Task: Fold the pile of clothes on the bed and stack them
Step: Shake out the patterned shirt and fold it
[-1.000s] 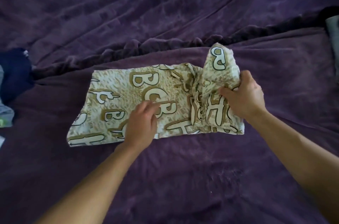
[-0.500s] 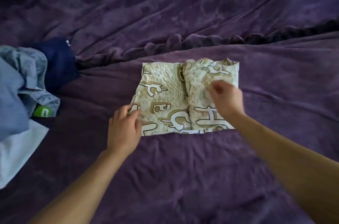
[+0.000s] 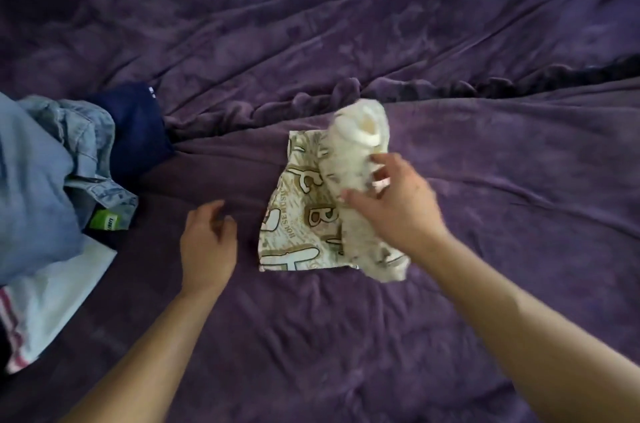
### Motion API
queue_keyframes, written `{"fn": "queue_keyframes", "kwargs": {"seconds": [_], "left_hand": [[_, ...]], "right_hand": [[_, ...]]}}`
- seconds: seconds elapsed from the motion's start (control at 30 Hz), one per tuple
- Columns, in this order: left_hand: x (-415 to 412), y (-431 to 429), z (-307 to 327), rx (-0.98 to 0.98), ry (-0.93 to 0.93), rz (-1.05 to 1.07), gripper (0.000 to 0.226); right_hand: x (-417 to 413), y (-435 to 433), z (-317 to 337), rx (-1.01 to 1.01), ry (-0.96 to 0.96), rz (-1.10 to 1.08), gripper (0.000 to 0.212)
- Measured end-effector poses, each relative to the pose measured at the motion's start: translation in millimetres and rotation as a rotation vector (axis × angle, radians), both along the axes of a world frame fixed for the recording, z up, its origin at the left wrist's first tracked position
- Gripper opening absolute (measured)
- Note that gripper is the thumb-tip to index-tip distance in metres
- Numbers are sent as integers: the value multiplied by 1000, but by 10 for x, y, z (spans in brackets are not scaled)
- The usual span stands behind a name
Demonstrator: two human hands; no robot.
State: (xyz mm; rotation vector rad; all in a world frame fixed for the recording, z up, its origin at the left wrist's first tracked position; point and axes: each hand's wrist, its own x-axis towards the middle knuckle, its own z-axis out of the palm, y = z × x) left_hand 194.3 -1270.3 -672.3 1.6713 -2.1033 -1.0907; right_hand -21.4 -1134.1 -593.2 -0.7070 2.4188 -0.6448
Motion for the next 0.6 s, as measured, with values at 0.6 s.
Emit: {"fn": "queue_keyframes", "kwargs": {"seconds": [0.6], "left_hand": [[-713, -3, -96, -374, -235, -608, 50]], "right_hand": [[348, 223, -973, 30, 366, 382, 63]]}}
